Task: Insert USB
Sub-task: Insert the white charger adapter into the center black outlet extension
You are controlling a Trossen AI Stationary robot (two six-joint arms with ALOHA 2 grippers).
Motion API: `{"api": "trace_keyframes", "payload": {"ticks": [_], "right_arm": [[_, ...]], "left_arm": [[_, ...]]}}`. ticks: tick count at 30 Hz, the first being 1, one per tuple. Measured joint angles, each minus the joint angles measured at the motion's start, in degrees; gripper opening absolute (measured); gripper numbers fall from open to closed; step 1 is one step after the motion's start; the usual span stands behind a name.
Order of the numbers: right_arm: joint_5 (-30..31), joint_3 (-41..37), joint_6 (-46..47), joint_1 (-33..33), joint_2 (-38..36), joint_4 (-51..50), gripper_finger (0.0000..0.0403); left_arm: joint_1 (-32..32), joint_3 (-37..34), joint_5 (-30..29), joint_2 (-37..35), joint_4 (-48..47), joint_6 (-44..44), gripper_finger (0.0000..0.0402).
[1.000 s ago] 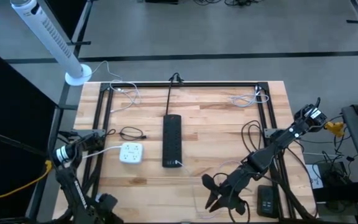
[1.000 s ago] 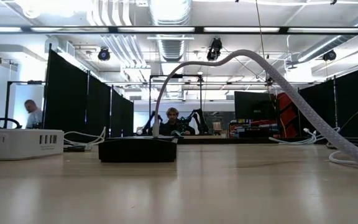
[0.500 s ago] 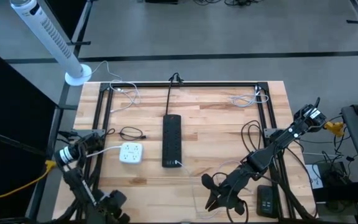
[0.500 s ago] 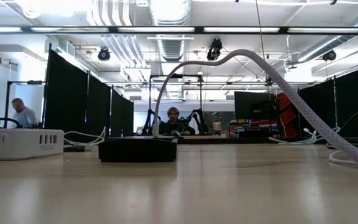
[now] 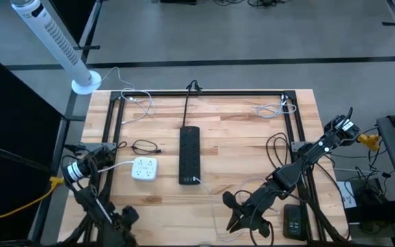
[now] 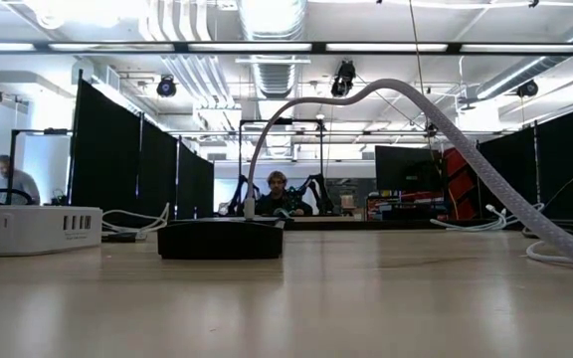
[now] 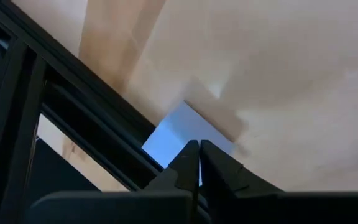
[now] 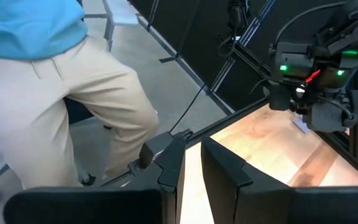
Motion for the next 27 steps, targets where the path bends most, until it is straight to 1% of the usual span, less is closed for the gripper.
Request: {"api": "trace_keyframes", "payload": {"ticks": [4,7,12,15,18,20,22,25,27], "right_arm": [[0.02,0.00,-0.01,0.00,0.00,0.02,0.0037],[0.02,0.00,0.00,0.00,0.00,0.04,0.0037],[0.02,0.00,0.00,0.00,0.02,0.04,0.0036],[0.02,-0.02,0.06,0.00,0.02,-0.01,0.0036],[0.02,-0.02,0.79,0.00,0.02,0.00,0.0036],[0.02,-0.02,0.91,0.00,0.02,-0.04,0.0036],[0.02,-0.02,0.89,0.00,0.06,-0.04,0.0036],[0.02,-0.02,0.97,0.00,0.07,-0.06,0.0036],[0.02,-0.02,0.93,0.00,0.07,-0.07,0.0036]], "left_arm": [[0.83,0.20,1.97,0.00,-0.22,-1.37,0.0000],[1.87,1.47,2.24,-0.03,-0.30,-2.36,0.0000],[2.23,1.90,2.26,-0.04,-5.55,-2.13,0.0000],[1.59,0.76,4.01,-0.11,-7.00,-1.35,0.0000],[1.12,-1.41,6.26,-0.11,-4.44,-1.22,0.0000],[0.86,-3.02,6.56,-0.11,-0.59,-1.22,0.0000],[0.95,-4.26,7.34,-0.42,1.27,-1.59,0.0000],[1.01,-4.98,7.63,-0.61,2.28,-2.57,0.0000],[1.16,-4.80,6.68,-0.70,2.14,-2.65,0.0000]]}}
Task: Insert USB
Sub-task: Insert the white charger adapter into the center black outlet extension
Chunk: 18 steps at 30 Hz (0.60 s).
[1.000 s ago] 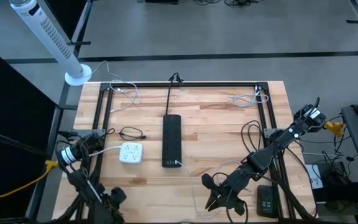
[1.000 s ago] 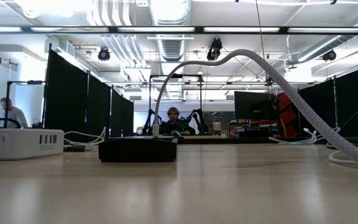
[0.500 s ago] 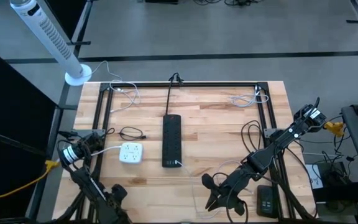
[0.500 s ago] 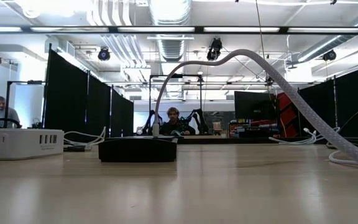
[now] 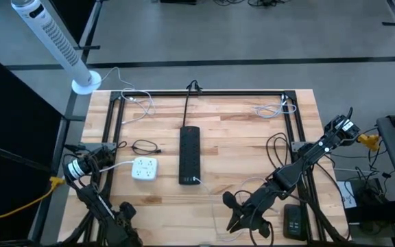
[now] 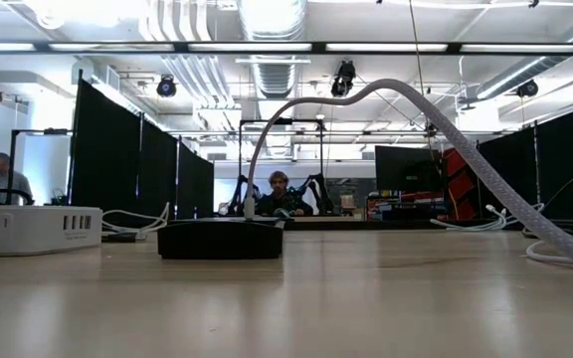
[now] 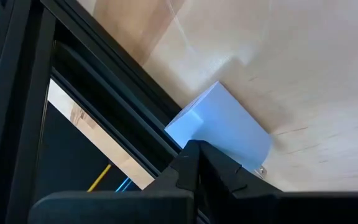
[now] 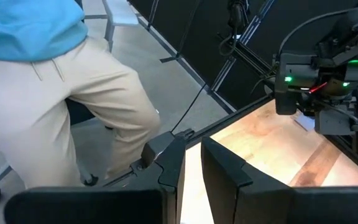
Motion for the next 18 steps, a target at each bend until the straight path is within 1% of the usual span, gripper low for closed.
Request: {"api": "trace_keyframes", "payload": {"ticks": [5,8,11,14,16,18], "right_arm": [[0.00,0.00,-0.01,0.00,0.00,0.01,0.0036],[0.00,-0.02,0.09,0.00,0.02,0.04,0.0036],[0.01,-0.02,0.06,0.00,0.02,0.02,0.0036],[0.00,-0.02,0.11,0.00,0.02,0.02,0.0036],[0.00,-0.02,0.11,0.00,0.02,0.00,0.0036],[0.00,-0.02,0.13,0.00,0.02,-0.02,0.0036]], "left_arm": [[1.51,1.11,-5.47,-0.37,-0.39,-0.86,0.0000],[2.60,1.93,-11.16,-0.43,-1.37,-1.28,0.0000],[3.72,3.57,-18.90,-0.29,-2.98,-1.24,0.0000],[4.89,6.81,-31.33,0.00,-2.85,-1.25,0.0000],[5.49,9.70,-38.36,0.13,-3.17,-1.21,0.0000],[6.04,12.83,-42.70,0.05,-5.42,-0.55,0.0000]]}}
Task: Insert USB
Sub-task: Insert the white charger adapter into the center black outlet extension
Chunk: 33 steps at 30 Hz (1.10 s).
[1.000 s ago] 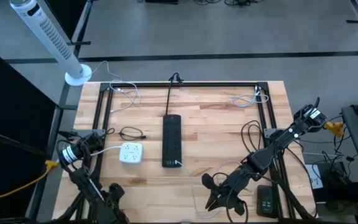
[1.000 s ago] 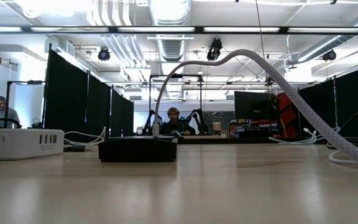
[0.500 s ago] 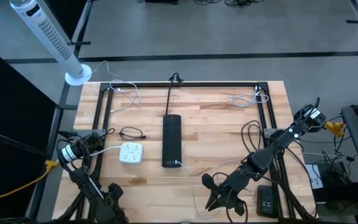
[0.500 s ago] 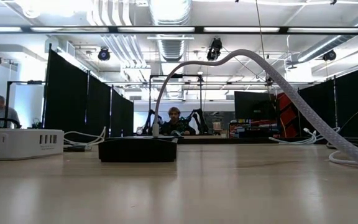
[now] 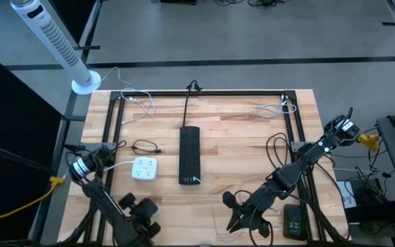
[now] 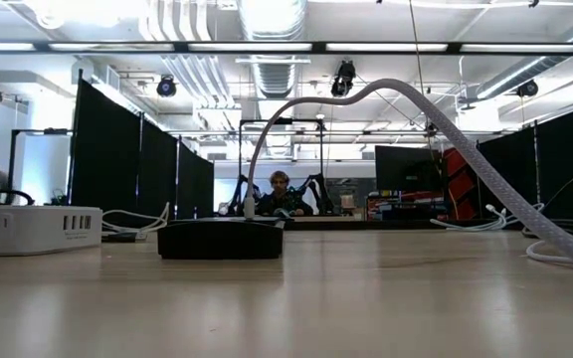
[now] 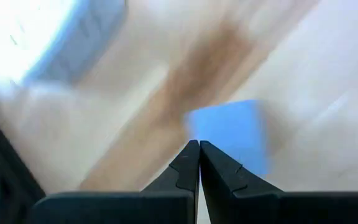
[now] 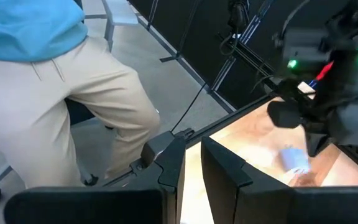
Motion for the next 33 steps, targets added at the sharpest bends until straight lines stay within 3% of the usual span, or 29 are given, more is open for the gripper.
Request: {"api": "trace_keyframes", "payload": {"ticks": [7,11,16,26,30,33], "right_arm": [[0.04,0.00,0.53,0.00,0.00,-1.40,0.0036],[0.03,0.00,0.59,0.00,0.00,-1.57,0.0036],[0.02,0.00,0.59,0.00,0.02,-2.08,0.0036],[0.02,0.00,2.85,0.00,0.02,-2.89,0.0036],[0.02,0.00,3.03,0.00,0.22,-2.91,0.0036],[0.02,-0.02,3.12,0.00,0.61,-3.08,0.0036]], "left_arm": [[0.83,5.94,-6.47,-0.13,-1.48,3.21,0.0000],[0.61,5.28,-12.74,-0.13,7.90,15.93,0.0018],[1.18,2.32,-17.26,-0.13,16.97,26.75,0.0100],[3.92,-5.81,-16.68,-0.13,21.03,24.89,0.0319],[5.48,-8.23,-13.51,-0.47,27.13,26.14,0.0372],[6.53,-10.37,-10.21,-0.09,32.28,29.99,0.0385]]}}
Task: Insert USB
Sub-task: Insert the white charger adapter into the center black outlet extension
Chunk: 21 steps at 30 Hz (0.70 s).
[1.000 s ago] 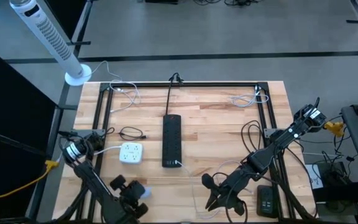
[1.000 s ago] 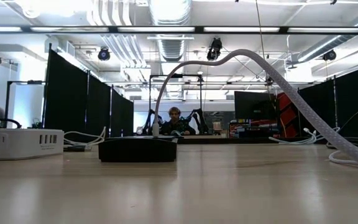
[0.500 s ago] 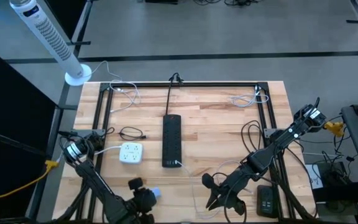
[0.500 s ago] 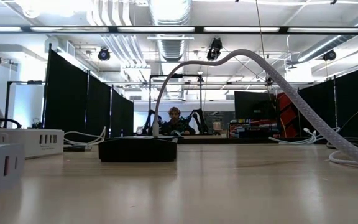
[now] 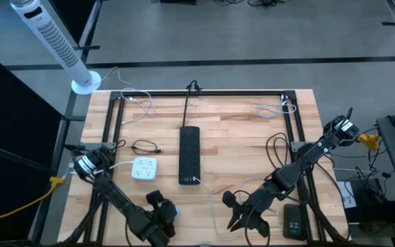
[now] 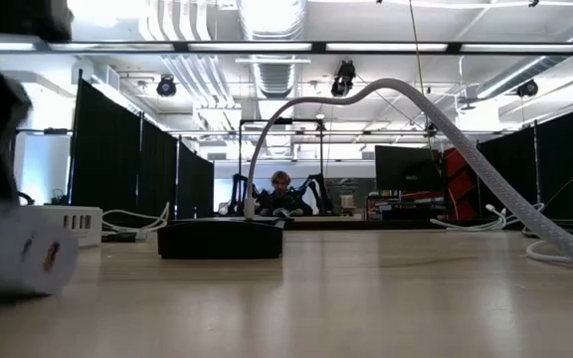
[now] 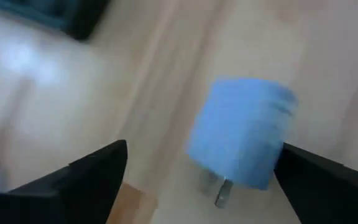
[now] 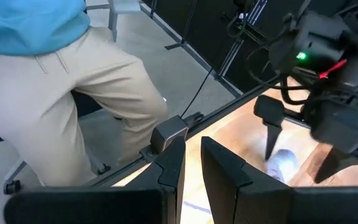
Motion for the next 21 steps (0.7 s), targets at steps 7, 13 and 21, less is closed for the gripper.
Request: {"api": "trace_keyframes", "payload": {"ticks": [7,13,21], "right_arm": [[0.02,-0.02,0.47,-0.02,0.98,-0.08,0.0036],[0.00,-0.02,0.43,-0.02,1.05,-0.62,0.0036],[0.02,-0.02,0.38,-0.02,1.05,-0.99,0.0036]], "left_arm": [[1.97,-2.74,1.84,-0.57,6.30,3.02,0.0368],[2.40,-2.99,1.33,-0.55,8.13,11.00,0.0343],[2.66,-3.14,-0.51,-0.42,10.21,20.74,0.0315]]}}
